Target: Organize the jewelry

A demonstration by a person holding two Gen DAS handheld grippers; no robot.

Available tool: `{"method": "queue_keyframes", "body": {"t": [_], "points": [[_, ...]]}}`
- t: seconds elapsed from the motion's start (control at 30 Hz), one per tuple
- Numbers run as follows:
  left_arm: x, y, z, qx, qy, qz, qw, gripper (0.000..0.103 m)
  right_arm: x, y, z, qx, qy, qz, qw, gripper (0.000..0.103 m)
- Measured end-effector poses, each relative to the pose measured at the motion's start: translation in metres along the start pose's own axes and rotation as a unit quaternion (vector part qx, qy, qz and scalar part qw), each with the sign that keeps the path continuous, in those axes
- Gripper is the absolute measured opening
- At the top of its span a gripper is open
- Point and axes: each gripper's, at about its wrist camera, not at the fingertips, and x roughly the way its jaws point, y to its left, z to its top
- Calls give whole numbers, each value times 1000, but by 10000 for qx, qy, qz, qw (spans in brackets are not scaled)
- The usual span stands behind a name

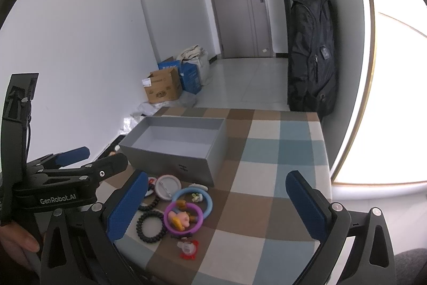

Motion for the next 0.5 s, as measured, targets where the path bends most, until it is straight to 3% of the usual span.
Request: {"method": "queue_keyframes", "body": {"t": [0.3,0.5], "points": [[0,0,0,0,7,0,10000,101,3,3,-4,-43,100,37,9999,103],[6,-1,-8,13,119,-6,9999,101,13,2,-8,3,426,247,9988,103]]}}
